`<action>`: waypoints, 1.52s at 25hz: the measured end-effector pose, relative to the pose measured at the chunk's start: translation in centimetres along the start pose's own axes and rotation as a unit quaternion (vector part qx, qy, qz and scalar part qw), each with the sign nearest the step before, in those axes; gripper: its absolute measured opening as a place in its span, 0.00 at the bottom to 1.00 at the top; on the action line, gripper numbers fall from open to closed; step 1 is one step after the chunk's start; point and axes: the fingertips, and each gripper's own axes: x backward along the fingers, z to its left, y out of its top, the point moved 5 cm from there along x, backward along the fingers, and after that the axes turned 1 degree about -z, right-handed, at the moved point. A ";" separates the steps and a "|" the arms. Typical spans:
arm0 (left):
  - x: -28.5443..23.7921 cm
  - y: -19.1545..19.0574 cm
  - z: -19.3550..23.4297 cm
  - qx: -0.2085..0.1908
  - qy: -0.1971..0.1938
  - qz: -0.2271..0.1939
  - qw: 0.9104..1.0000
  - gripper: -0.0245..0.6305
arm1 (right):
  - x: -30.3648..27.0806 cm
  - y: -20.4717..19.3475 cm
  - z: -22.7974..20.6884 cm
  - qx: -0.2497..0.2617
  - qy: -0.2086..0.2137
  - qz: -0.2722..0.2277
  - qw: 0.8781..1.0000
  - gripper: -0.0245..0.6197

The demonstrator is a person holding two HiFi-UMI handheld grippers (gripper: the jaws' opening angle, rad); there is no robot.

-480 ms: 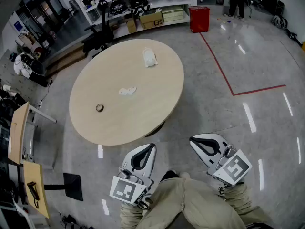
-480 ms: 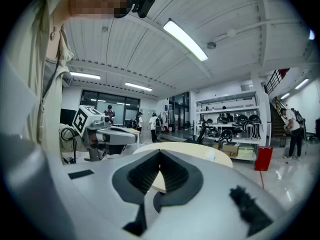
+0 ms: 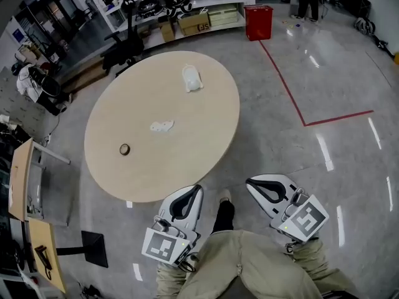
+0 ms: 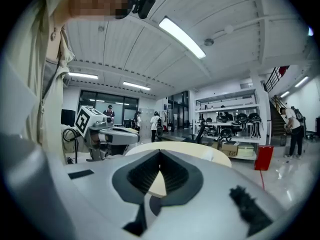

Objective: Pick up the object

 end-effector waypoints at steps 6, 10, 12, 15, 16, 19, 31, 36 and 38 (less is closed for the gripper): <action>-4.7 0.5 4.3 0.003 -0.022 0.003 1.000 0.05 | -3.7 0.8 -4.8 0.006 -0.018 0.002 1.000 0.04; -7.8 1.5 8.7 0.005 -0.031 -0.002 1.000 0.04 | -7.3 2.1 -8.0 0.011 -0.026 0.000 1.000 0.04; -9.3 1.8 10.6 0.002 -0.034 -0.009 0.999 0.04 | -9.0 2.3 -9.3 0.011 -0.027 0.001 1.000 0.04; -11.1 1.8 12.7 0.005 -0.043 0.004 0.999 0.04 | -11.3 2.4 -11.2 0.008 -0.032 0.002 0.999 0.04; -11.6 1.7 13.5 0.003 -0.045 0.004 0.999 0.04 | -12.0 2.5 -11.7 0.006 -0.033 0.003 0.999 0.04; -13.0 1.6 15.9 -0.007 -0.050 -0.008 0.999 0.05 | -14.3 2.5 -13.4 0.003 -0.033 0.007 0.999 0.04; -16.1 -0.2 19.7 0.025 -0.058 0.015 0.998 0.04 | -19.1 1.7 -16.3 -0.005 -0.020 0.025 0.999 0.04; -17.6 -0.3 20.7 0.035 -0.050 0.024 0.998 0.04 | -20.1 1.6 -18.3 -0.005 -0.012 0.030 0.999 0.04; -18.3 -0.6 20.9 0.042 -0.047 0.030 0.998 0.05 | -20.5 1.3 -19.0 -0.011 -0.006 0.032 0.999 0.04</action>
